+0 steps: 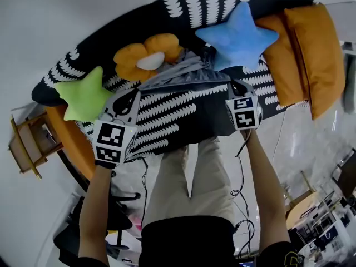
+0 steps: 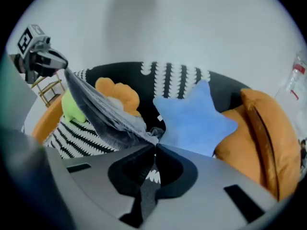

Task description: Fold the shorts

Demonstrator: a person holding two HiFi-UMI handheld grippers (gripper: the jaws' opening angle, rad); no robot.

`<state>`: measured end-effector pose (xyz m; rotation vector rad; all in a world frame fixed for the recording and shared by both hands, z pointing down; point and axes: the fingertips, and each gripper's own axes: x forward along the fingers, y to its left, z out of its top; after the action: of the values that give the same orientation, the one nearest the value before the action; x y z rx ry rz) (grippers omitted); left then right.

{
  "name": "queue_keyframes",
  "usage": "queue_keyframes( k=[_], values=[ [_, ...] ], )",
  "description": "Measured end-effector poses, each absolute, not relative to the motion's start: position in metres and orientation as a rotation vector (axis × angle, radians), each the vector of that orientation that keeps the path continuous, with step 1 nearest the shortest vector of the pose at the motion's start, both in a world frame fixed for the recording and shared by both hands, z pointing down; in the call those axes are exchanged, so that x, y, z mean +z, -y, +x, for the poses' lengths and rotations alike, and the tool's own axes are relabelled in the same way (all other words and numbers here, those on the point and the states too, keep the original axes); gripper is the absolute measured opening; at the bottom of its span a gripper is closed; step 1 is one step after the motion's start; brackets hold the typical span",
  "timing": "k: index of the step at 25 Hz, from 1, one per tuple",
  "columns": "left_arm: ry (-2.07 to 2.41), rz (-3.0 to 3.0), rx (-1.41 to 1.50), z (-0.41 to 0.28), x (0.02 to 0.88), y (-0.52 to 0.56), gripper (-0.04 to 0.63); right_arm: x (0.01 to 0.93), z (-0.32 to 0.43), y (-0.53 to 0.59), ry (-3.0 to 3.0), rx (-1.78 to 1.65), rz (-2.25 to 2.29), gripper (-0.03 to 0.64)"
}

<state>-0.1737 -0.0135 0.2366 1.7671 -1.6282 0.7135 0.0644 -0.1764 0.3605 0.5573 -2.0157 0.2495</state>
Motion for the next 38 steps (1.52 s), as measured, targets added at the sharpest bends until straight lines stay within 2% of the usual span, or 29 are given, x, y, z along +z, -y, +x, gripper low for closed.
queue_keyframes(
  k=[4,10,17,29,38],
  values=[
    [1.615,1.770,0.692,-0.175,0.185,-0.023,0.014,0.242,0.072,0.152,2.010,0.192,0.415,0.029],
    [1.656,1.850,0.667,-0.188,0.054,-0.034,0.014,0.055,0.051,0.141,1.989,0.073,0.334,0.028],
    [1.658,1.952,0.686,-0.204,-0.025,-0.027,0.014,-0.050,0.027,0.145,2.041,-0.073,0.379,0.029],
    [1.665,1.976,0.807,-0.175,-0.019,-0.045,0.014,-0.022,0.075,0.107,2.015,-0.051,0.404,0.031],
    [1.567,1.782,0.859,-0.135,0.105,-0.132,0.014,0.118,0.125,-0.002,1.970,0.078,0.247,0.032]
  ],
)
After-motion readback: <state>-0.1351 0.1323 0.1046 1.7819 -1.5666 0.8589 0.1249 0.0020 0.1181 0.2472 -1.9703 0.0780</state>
